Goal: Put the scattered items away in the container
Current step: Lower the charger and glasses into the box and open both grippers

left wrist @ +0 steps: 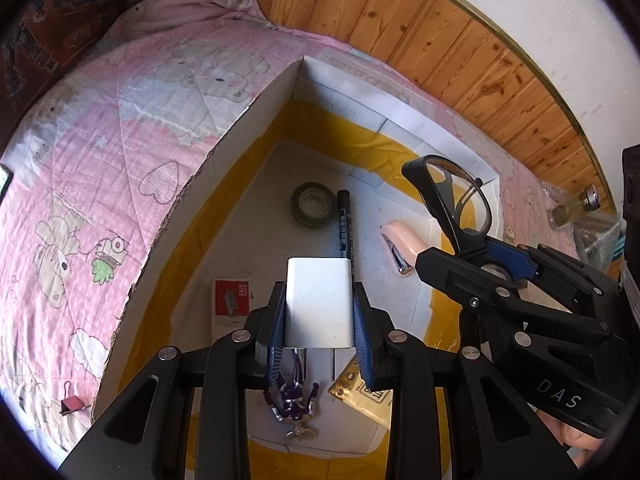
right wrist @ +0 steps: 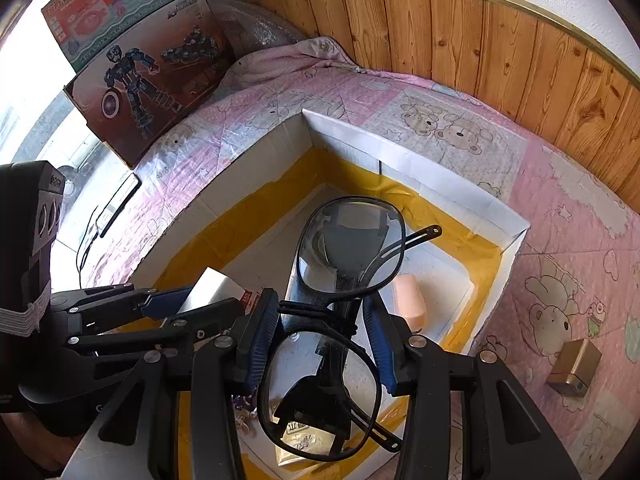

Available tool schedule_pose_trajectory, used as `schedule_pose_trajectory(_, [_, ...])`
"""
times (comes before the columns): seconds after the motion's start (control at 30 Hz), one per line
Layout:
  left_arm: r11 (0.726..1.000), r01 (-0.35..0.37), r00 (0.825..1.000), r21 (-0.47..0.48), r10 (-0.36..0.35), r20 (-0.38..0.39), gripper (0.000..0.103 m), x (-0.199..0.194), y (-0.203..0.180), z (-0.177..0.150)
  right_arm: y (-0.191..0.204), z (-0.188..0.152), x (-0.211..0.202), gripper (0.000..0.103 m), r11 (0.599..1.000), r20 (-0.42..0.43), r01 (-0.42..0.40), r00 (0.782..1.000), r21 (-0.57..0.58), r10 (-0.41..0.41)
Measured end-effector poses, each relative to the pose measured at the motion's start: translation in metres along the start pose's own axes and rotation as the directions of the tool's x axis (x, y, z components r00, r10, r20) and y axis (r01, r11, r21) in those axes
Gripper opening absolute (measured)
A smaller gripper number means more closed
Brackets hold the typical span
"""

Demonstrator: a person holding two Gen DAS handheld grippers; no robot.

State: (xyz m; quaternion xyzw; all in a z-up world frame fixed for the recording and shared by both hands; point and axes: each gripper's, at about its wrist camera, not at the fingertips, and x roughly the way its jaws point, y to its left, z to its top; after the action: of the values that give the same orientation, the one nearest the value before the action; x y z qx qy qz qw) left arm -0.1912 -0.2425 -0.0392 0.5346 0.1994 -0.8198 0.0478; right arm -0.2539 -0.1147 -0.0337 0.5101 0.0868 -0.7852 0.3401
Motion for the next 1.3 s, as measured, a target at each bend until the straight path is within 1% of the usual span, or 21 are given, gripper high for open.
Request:
schedule_pose_trajectory(0.27, [0.999,-0.031,0.999,0.03,0.032,-0.034,0.031,0.011,-0.001,0.006,-0.004,0.012,0.017,0.045,1.0,-0.062,0.019,0.998,-0.005,-0.02])
schedule_pose_trajectory(0.43, [0.997,-0.054,0.996,0.053,0.058,-0.071,0.031,0.023,0.0,0.006,-0.012,0.017,0.026,0.045,1.0,-0.1,-0.001,0.995,0.024,0.003])
schedule_pose_trajectory(0.67, [0.998,-0.049,0.988,0.029,0.053,-0.147,0.031,0.037,0.009,0.007,-0.021,0.024,0.037,0.045,0.993,-0.145,-0.047,0.987,0.106,0.062])
schedule_pose_trajectory(0.97, [0.999,-0.044,0.977,-0.014,0.04,-0.208,0.031,0.05,0.016,0.013,-0.025,0.029,0.055,0.046,0.985,-0.207,-0.046,0.975,0.166,0.081])
schedule_pose_trajectory(1.13, [1.0,-0.029,0.975,-0.009,0.027,-0.219,0.031,0.055,0.013,0.019,-0.028,0.033,0.061,0.046,0.981,-0.23,-0.045,0.969,0.19,0.089])
schedule_pose_trajectory(1.3, [0.999,-0.039,0.973,-0.015,0.034,-0.229,0.031,0.061,0.015,0.021,-0.033,0.037,0.068,0.046,0.974,-0.246,-0.04,0.965,0.221,0.096])
